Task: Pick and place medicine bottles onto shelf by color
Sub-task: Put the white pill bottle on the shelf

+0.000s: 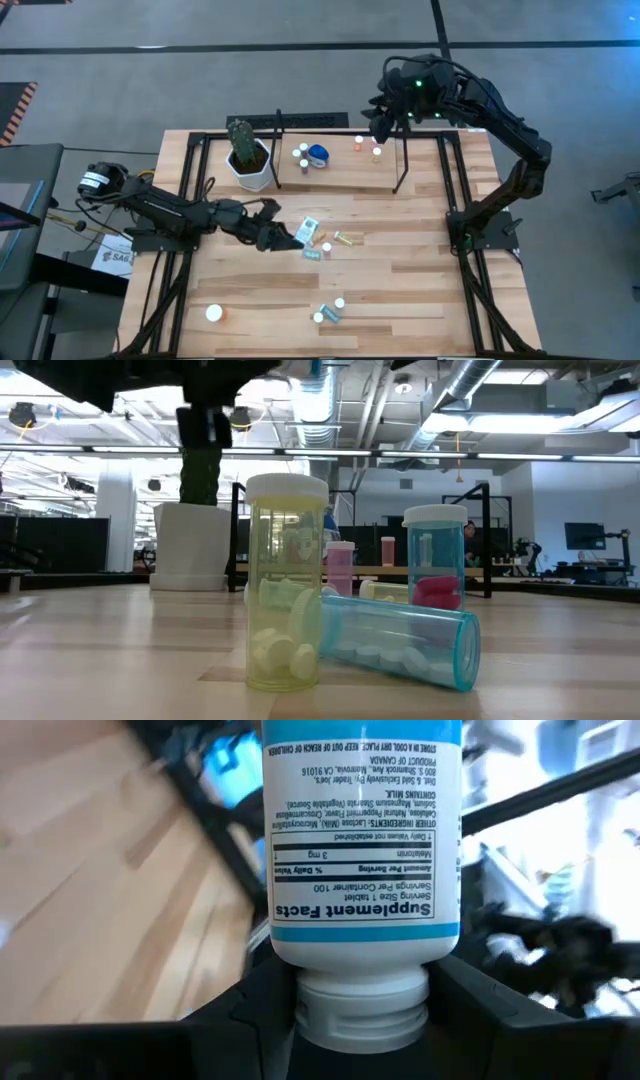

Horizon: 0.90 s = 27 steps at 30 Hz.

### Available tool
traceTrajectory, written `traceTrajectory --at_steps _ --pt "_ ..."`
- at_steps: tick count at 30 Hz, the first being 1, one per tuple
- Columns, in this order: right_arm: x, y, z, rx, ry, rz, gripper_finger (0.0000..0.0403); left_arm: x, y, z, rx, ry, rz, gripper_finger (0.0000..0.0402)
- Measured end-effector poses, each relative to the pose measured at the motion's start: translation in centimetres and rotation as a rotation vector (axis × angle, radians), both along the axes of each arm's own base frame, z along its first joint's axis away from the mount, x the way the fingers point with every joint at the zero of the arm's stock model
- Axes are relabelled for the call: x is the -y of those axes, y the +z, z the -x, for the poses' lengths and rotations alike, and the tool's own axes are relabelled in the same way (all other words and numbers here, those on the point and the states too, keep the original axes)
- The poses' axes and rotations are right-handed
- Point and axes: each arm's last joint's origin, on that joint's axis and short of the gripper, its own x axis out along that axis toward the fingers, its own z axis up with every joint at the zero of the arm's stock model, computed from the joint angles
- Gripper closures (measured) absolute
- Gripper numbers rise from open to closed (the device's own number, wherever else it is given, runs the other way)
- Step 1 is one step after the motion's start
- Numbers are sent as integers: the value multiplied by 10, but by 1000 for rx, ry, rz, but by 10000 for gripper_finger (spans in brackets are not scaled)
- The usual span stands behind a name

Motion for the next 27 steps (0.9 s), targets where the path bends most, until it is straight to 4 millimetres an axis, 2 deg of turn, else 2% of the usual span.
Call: traceTrajectory --at_steps 2,5,9,13,17,20,27 --pt "-1 -3 -4 17 20 -81 207 -1 3 0 31 24 7 247" --pt "-5 -7 -9 31 138 -182 207 -1 8 0 79 53 14 247" --pt "-19 -10 -19 34 401 -219 207 1 18 -3 120 56 -7 247" --pt "-47 -3 -27 84 664 -149 207 4 35 -7 184 25 -34 247" --pt "-77 4 -32 142 849 -72 207 8 57 -11 270 -30 -62 247" --pt "-96 8 -32 157 913 -68 207 10 73 -14 325 -72 -74 247" --pt "-131 17 -51 305 958 -183 207 13 103 -20 358 -146 -115 247"
